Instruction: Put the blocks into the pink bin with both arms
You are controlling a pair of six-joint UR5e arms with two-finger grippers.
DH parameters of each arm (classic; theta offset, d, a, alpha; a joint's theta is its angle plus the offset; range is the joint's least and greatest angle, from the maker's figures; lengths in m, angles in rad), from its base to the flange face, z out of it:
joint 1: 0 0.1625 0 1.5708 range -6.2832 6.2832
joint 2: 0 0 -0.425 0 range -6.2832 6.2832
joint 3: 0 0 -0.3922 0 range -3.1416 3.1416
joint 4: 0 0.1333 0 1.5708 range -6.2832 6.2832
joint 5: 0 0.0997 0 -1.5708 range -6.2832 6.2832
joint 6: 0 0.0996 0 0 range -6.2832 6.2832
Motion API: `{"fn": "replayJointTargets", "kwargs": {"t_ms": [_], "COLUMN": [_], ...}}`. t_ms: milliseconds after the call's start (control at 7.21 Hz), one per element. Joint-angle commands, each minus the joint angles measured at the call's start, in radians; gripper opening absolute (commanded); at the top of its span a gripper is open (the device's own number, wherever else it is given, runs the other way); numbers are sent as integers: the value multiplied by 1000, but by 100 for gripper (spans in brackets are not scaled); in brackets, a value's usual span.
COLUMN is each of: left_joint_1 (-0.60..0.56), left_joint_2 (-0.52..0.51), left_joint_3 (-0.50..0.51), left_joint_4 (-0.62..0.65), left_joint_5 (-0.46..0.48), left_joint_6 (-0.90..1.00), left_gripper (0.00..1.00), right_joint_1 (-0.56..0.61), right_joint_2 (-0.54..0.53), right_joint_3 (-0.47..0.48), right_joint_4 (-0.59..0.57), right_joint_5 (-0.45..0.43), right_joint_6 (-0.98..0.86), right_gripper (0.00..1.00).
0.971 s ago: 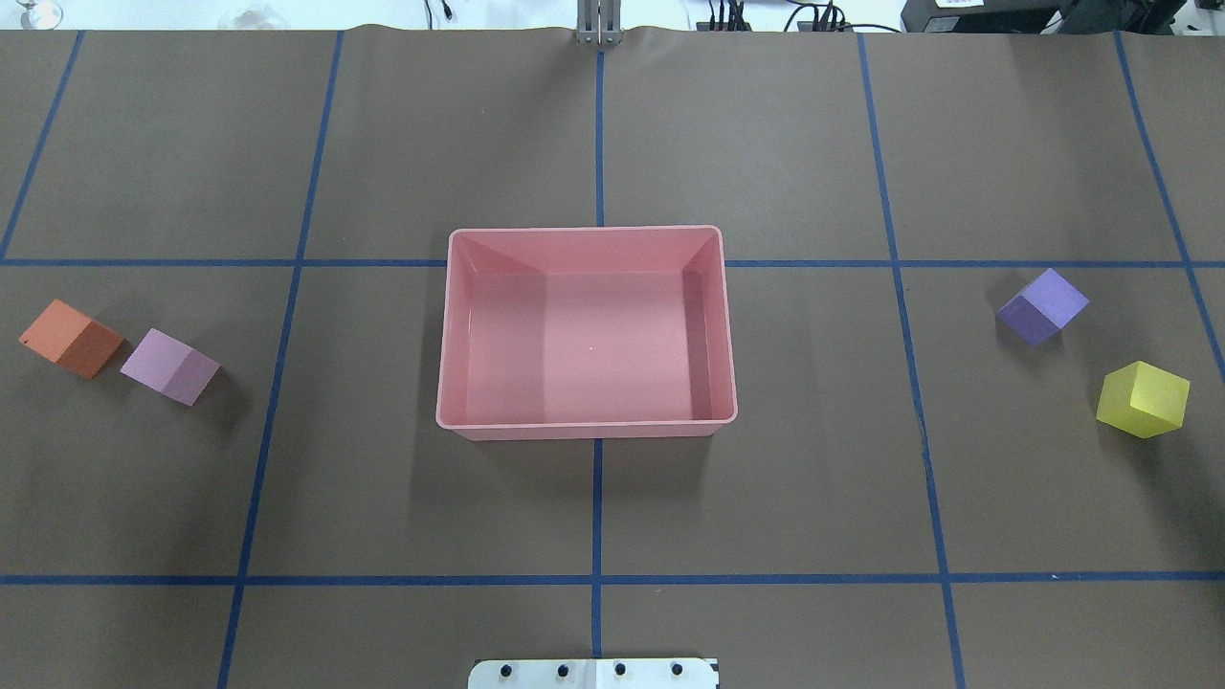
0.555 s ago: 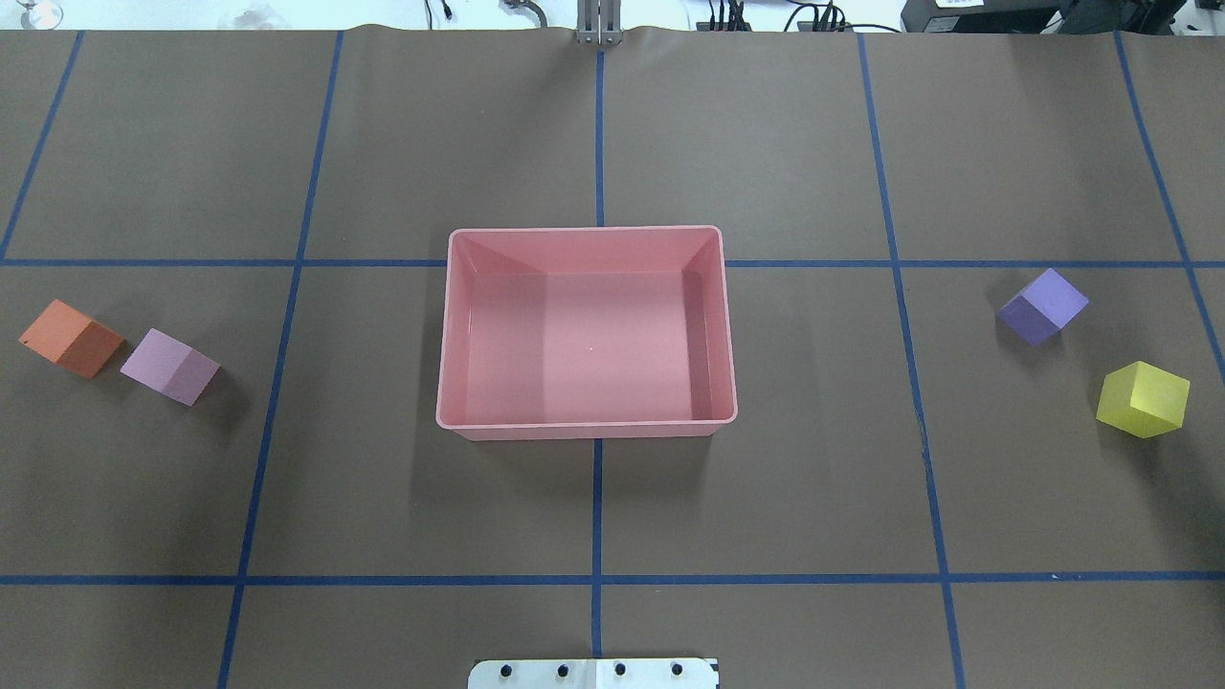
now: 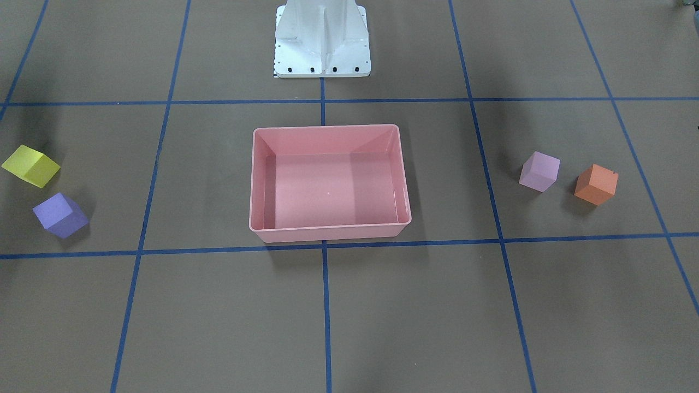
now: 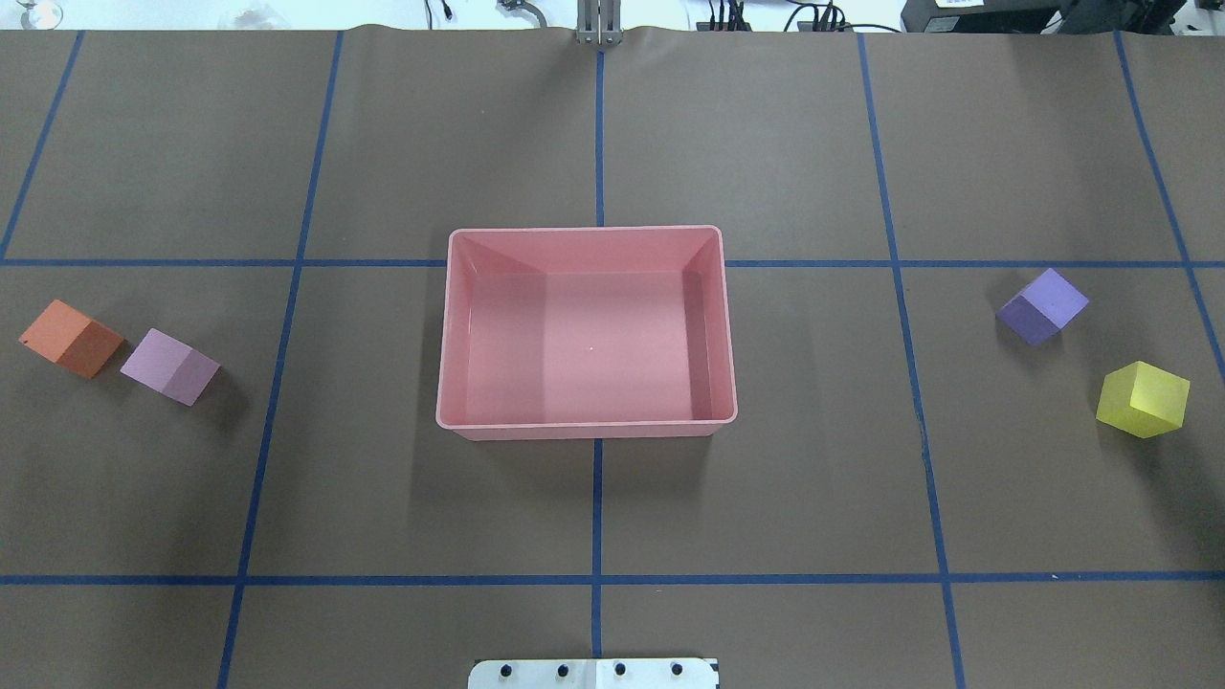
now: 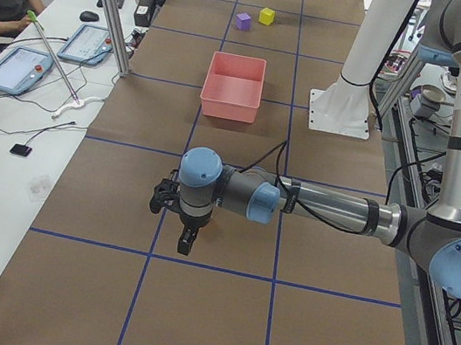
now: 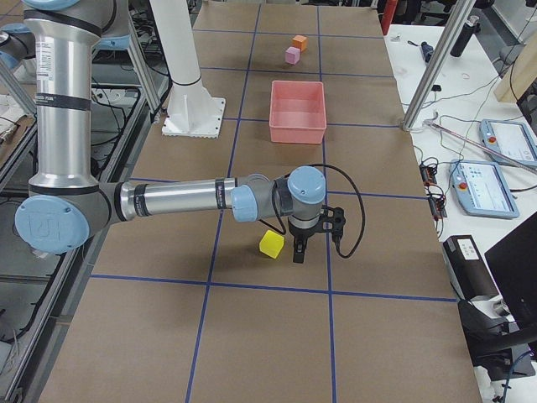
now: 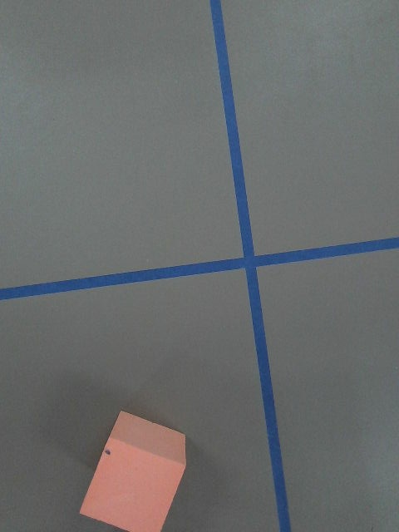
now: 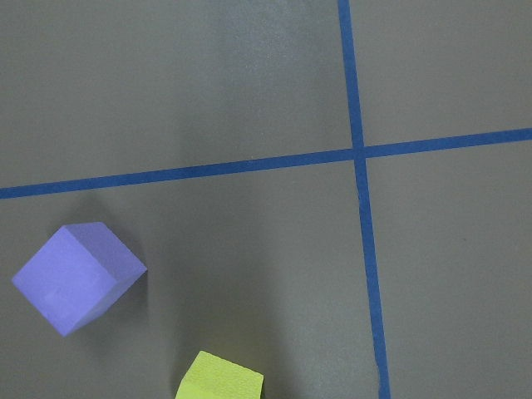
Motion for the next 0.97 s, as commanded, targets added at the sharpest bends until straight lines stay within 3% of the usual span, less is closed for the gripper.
{"fn": "replayJointTargets", "kwargs": {"t_ms": [0, 555, 832], "left_joint_1": [2, 2, 3], "left_joint_2": [29, 29, 29], "left_joint_3": [-22, -25, -26], "left_joint_4": [0, -5, -7], "left_joint_5": [0, 1, 1], "left_joint_6": [0, -2, 0], "left_gripper": [100, 100, 100], "right_joint_1": [-5, -119, -274], "right_joint_2": [-36, -161, -150], "right_joint_3": [8, 4, -2], "right_joint_4": [156, 248, 306], "right_joint_5": [21, 22, -82], "right_joint_6": [2, 56, 348], "right_gripper": [100, 99, 99]}}
